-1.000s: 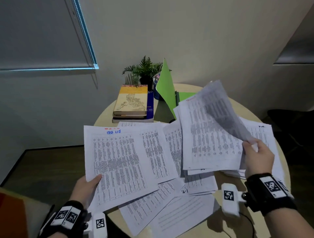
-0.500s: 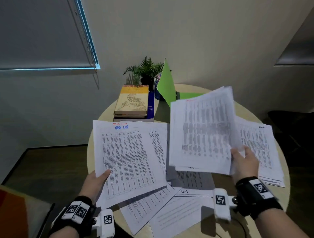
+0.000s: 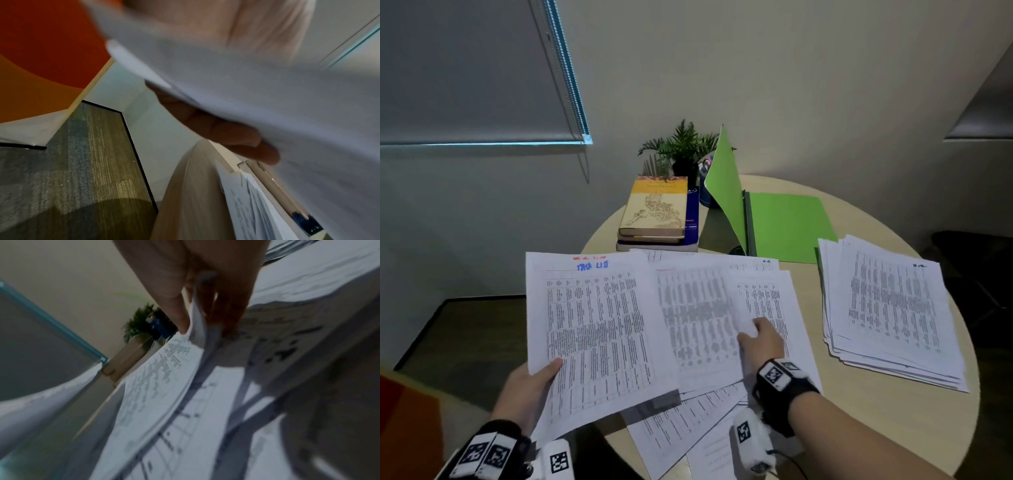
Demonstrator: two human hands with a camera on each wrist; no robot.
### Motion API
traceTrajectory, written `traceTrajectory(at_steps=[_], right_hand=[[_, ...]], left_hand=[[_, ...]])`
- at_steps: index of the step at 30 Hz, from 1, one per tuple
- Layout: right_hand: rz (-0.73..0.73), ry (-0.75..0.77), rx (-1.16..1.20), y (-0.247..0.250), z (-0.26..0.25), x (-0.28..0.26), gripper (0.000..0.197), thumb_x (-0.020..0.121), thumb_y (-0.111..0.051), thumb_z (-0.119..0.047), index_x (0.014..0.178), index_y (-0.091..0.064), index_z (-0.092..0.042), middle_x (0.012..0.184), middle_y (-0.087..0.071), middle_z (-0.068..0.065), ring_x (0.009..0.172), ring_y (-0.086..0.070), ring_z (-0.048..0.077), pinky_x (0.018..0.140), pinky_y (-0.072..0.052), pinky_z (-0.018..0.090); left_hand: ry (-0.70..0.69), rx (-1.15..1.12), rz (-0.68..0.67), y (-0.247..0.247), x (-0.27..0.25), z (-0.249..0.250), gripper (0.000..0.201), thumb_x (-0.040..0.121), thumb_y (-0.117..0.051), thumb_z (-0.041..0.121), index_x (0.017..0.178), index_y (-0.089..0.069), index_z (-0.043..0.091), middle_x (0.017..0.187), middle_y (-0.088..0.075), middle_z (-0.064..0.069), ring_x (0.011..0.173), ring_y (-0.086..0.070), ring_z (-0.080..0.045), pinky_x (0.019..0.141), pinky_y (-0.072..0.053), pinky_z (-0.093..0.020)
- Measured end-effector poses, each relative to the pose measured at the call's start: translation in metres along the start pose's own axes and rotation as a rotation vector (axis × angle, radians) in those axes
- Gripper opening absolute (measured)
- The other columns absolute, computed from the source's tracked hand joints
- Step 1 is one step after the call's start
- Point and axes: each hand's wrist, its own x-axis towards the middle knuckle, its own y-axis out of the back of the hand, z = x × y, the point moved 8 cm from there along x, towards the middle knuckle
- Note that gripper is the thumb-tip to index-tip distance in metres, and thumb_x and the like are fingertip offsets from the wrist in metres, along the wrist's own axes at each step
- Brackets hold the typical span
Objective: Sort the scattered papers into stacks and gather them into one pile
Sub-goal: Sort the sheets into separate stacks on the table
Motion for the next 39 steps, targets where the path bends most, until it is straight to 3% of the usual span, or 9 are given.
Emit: traceTrajectory(at_steps=[3, 6, 12, 14, 18, 24, 34, 36, 39], right_hand=[[-0.094, -0.017, -0.408, -0.03, -0.006, 0.004, 0.061, 0.078, -0.07, -0.03, 0.127, -0.044, -0.004, 0.124, -0.055, 0.012, 0.113, -0.054, 0.03, 0.083, -0.047, 0.032], [-0.114, -0.033, -0.575, -0.044, -0.007, 0.006, 0.057, 0.081, -0.067, -0.024, 0.129, -0.039, -0.008, 0.121, -0.058, 0.01, 0.112, -0.055, 0.029, 0.093, -0.048, 0.04], [-0.157, 0.058, -0.416, -0.046, -0.015, 0.004, 0.003, 0.093, -0.045, -0.012, 0.092, -0.042, -0.011, 0.088, -0.053, 0.006, 0.065, -0.05, 0.017, 0.068, -0.047, 0.029], [-0.136, 0.075, -0.327, -0.031, -0.022, -0.001, 0.009, 0.095, -0.042, -0.013, 0.098, -0.049, -0.007, 0.095, -0.057, 0.011, 0.075, -0.056, 0.023, 0.068, -0.042, 0.026], [-0.045, -0.003, -0.237, 0.015, -0.011, 0.001, 0.039, 0.097, -0.042, -0.017, 0.13, -0.047, 0.001, 0.134, -0.052, 0.018, 0.123, -0.05, 0.032, 0.097, -0.04, 0.031], [0.102, -0.087, -0.48, 0.071, 0.04, 0.014, 0.024, 0.085, -0.053, -0.023, 0.094, -0.063, -0.003, 0.102, -0.066, 0.018, 0.096, -0.059, 0.035, 0.08, -0.051, 0.034], [0.183, 0.03, -0.25, 0.09, 0.04, 0.008, 0.041, 0.091, -0.045, 0.001, 0.129, -0.042, -0.012, 0.091, -0.06, 0.015, 0.065, -0.051, 0.027, 0.051, -0.036, 0.027], [0.201, 0.082, -0.183, 0.1, 0.03, 0.004, 0.044, 0.092, -0.047, -0.002, 0.135, -0.044, -0.013, 0.092, -0.06, 0.014, 0.071, -0.052, 0.027, 0.059, -0.037, 0.027], [0.213, 0.104, -0.02, 0.116, 0.021, 0.002, 0.025, 0.092, -0.05, -0.006, 0.114, -0.063, -0.007, 0.093, -0.063, 0.015, 0.08, -0.051, 0.026, 0.071, -0.037, 0.027]], left_hand=[[0.027, 0.011, -0.015, -0.006, 0.0, -0.008, 0.026, 0.095, -0.052, 0.011, 0.118, -0.059, 0.001, 0.104, -0.069, -0.023, 0.096, -0.066, -0.038, 0.091, -0.048, -0.053], [0.041, 0.021, -0.014, -0.01, 0.001, -0.015, 0.027, 0.095, -0.053, 0.012, 0.118, -0.06, 0.0, 0.104, -0.07, -0.023, 0.097, -0.066, -0.039, 0.095, -0.046, -0.057], [0.035, 0.029, -0.011, -0.013, 0.003, -0.015, 0.025, 0.095, -0.052, 0.01, 0.117, -0.058, -0.001, 0.106, -0.067, -0.024, 0.098, -0.064, -0.039, 0.095, -0.046, -0.054], [0.037, 0.026, -0.01, -0.013, 0.003, -0.013, 0.026, 0.095, -0.052, 0.01, 0.118, -0.058, 0.0, 0.107, -0.067, -0.025, 0.1, -0.064, -0.04, 0.096, -0.046, -0.055], [0.023, 0.032, -0.011, -0.015, 0.007, -0.012, 0.027, 0.095, -0.052, 0.011, 0.118, -0.058, -0.001, 0.105, -0.068, -0.024, 0.098, -0.064, -0.04, 0.096, -0.046, -0.055], [0.036, 0.037, -0.054, -0.031, 0.011, -0.016, 0.03, 0.096, -0.05, 0.011, 0.121, -0.057, -0.003, 0.108, -0.067, -0.025, 0.099, -0.065, -0.039, 0.095, -0.046, -0.055], [0.027, 0.088, -0.087, -0.045, 0.012, -0.02, 0.032, 0.096, -0.05, 0.012, 0.126, -0.056, 0.001, 0.11, -0.067, -0.022, 0.1, -0.064, -0.036, 0.094, -0.046, -0.049], [0.033, 0.095, -0.082, -0.043, 0.013, -0.021, 0.032, 0.096, -0.049, 0.011, 0.125, -0.056, 0.0, 0.11, -0.067, -0.023, 0.1, -0.064, -0.037, 0.094, -0.046, -0.049], [0.036, 0.098, -0.09, -0.043, 0.014, -0.023, 0.03, 0.097, -0.049, 0.01, 0.123, -0.057, -0.001, 0.108, -0.067, -0.024, 0.099, -0.064, -0.038, 0.089, -0.048, -0.047]])
